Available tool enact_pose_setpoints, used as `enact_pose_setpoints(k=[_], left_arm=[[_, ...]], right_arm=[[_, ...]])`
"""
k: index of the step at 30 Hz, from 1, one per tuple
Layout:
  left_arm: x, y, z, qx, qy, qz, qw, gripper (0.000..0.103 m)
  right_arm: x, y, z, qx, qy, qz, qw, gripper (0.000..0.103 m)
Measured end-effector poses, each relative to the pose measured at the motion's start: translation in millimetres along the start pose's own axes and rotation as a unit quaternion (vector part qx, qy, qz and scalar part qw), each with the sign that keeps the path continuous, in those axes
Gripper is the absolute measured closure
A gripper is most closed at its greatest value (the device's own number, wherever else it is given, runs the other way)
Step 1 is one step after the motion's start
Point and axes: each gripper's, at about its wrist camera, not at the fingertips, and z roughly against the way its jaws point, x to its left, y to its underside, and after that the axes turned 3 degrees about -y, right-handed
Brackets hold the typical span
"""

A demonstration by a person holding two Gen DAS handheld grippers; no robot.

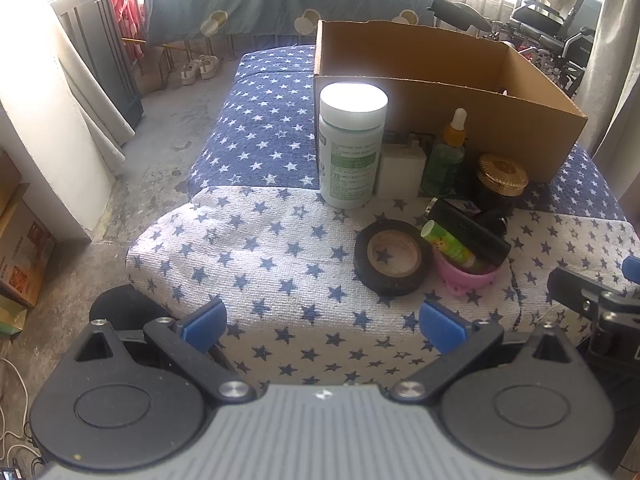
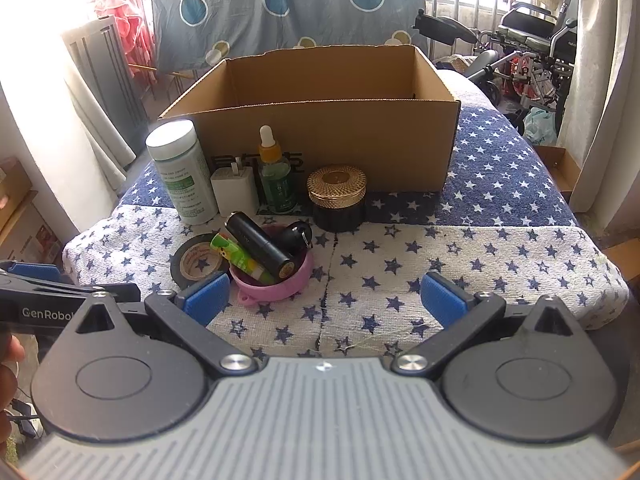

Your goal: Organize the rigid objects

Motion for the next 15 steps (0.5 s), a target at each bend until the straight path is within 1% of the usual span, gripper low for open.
enact_pose_setpoints(k=[15], left_arm=[[0.3, -0.7, -1.0, 0.001, -0.003, 0.001, 1.0000, 0.000]], right_arm=[[0.6, 0.0, 1.9, -0.003, -0.002, 0.000, 1.000, 0.001]])
